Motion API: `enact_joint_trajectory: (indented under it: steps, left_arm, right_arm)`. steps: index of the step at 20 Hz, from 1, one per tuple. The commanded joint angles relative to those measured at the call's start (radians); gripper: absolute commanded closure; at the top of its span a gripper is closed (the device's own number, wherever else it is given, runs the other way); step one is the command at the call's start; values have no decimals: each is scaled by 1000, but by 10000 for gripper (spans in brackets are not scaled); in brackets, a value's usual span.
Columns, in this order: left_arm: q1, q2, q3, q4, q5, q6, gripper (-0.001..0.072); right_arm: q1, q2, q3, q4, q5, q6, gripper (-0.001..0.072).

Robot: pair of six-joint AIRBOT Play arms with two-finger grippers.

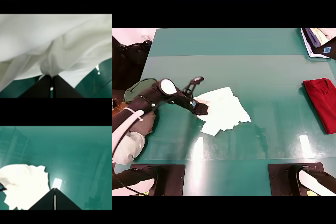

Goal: Fold the shirts.

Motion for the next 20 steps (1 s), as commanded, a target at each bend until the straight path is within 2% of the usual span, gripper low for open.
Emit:
enact_joint_trajectory:
  steps: [1, 6, 7, 8, 9, 12, 15, 20]
  left_arm:
    - [48, 119, 150, 131, -120, 1, 684]
    - [169, 345, 387, 196, -155, 1, 683]
    - [172, 370, 409, 201, -155, 1, 683]
    - [172, 385, 423, 204, -161, 0, 683]
    - [172, 394, 426, 203, -165, -1, 683]
    - [172, 389, 426, 207, -220, -5, 683]
    - [172, 389, 425, 211, -254, -7, 683]
    - [172, 389, 424, 211, -309, -8, 683]
  right_arm:
    - [3, 11, -34, 2, 28, -5, 696]
    - [113, 69, -376, 5, -39, -5, 683]
    - [151, 69, -454, 11, -60, -5, 533]
    - [199, 62, -534, 10, -91, -5, 302]
    - [245, 48, -598, 10, -126, -5, 217]
    - [394, -39, -732, 11, -279, -20, 218]
    - [510, -164, -752, 11, -427, -23, 218]
    - [569, -365, -659, 10, -492, -33, 218]
